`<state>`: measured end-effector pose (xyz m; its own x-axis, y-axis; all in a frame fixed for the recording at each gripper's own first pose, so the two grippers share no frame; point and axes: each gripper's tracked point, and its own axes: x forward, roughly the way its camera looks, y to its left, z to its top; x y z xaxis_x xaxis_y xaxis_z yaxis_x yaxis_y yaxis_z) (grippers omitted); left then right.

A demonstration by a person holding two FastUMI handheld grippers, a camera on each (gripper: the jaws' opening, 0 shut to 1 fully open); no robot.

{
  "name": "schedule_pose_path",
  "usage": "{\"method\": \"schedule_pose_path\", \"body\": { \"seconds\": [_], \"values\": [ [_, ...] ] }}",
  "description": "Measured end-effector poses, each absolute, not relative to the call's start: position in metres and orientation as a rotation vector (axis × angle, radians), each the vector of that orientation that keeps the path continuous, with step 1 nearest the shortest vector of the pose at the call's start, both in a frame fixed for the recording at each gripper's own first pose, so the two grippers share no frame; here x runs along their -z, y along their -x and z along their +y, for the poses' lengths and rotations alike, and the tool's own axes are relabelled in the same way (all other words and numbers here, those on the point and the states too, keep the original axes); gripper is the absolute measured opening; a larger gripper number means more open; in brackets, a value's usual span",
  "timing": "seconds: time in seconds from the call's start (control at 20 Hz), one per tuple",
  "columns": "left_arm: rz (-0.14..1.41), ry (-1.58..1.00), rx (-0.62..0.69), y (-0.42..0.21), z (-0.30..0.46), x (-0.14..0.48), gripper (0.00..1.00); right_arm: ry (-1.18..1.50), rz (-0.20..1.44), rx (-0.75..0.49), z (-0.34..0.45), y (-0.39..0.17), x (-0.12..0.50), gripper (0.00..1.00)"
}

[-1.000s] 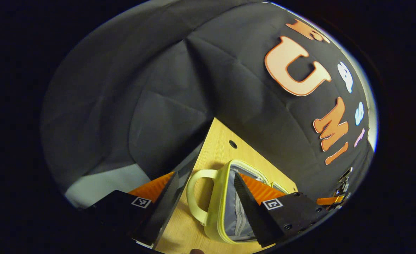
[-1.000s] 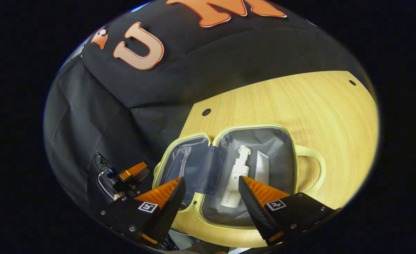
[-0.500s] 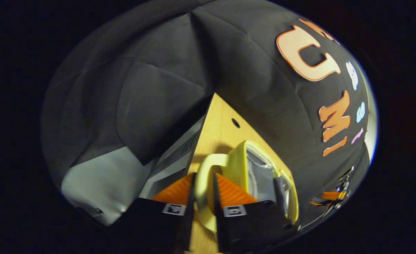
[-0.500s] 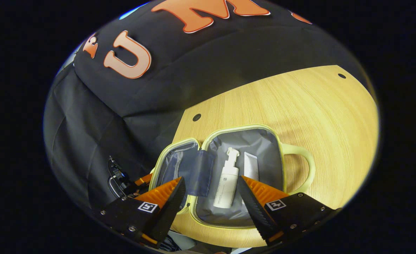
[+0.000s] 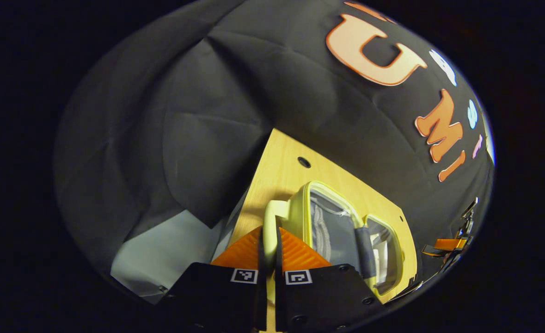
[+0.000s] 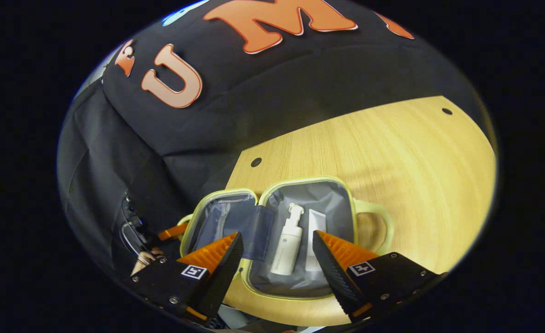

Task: First open the suitcase, pack the skin care products into it, and then close the suitcase.

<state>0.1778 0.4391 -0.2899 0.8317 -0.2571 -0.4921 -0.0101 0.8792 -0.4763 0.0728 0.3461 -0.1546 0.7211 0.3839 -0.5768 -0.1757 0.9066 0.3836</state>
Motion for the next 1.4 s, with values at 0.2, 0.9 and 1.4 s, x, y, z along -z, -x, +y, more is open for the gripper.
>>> {"method": "schedule_pose_path", "body": {
  "seconds": [0.2,0.9,1.4],
  "values": [
    [0.517,0.446,0.146,-0.159,0.401,0.213,0.07,-0.291,0.653,-0.343,0.323,-0.076,0.120,0.95],
    [0.467,0.132,0.174,-0.140,0.153,0.092,0.07,-0.251,0.460,-0.307,0.119,-0.100,0.039,0.95],
    [0.598,0.055,0.330,-0.148,-0.043,0.194,0.08,-0.164,0.423,-0.248,0.003,-0.114,0.060,0.95]
  ]
}}
